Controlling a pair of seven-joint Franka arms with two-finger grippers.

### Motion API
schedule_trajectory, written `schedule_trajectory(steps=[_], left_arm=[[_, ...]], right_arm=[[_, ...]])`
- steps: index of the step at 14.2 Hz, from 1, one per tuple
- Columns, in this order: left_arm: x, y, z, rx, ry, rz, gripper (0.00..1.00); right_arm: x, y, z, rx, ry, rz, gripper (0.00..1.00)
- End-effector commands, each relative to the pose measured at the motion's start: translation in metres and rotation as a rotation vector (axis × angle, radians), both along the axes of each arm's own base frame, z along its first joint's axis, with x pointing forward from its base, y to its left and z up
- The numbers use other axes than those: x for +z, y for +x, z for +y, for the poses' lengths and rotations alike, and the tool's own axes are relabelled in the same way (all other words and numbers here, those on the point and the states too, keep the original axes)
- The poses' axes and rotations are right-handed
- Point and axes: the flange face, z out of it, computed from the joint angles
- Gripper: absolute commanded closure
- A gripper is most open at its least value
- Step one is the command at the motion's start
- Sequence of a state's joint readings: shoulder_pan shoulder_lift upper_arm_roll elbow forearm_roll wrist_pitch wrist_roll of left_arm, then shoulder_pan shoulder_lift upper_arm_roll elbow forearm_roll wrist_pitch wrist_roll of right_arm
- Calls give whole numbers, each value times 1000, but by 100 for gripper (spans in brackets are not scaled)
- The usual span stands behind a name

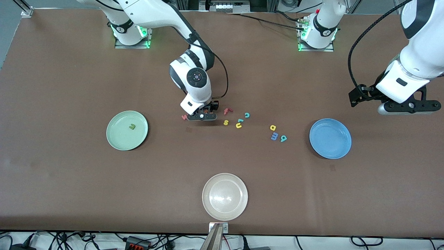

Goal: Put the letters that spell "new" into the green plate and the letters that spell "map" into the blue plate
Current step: 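Move the right gripper over the orange letter e, then lower and close the right gripper on the orange e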

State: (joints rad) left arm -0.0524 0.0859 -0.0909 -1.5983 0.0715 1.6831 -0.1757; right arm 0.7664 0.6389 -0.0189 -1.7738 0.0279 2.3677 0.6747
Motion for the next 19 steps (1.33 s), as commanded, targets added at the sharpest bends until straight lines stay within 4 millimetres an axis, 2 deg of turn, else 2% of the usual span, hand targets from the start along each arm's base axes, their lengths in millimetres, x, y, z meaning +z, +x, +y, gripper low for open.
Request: schedule_trajectory(steps=[1, 7, 15, 17, 19], left_arm=[[5, 3, 1, -3, -17, 5, 0], [5, 3, -1, -5, -17, 3, 0], [5, 3, -2, -7, -16, 3, 0], [6, 3, -3, -8, -16, 2, 0], [6, 3, -3, -8, -16, 2, 0]], right_arm=[[-6, 1, 17, 21, 14, -3, 32], [-16, -2, 17, 25, 3, 10, 35], [-17, -2, 15, 20, 0, 17, 41], [-17, -2, 15, 19, 1, 18, 43], [-17, -2, 15, 20, 0, 17, 49]])
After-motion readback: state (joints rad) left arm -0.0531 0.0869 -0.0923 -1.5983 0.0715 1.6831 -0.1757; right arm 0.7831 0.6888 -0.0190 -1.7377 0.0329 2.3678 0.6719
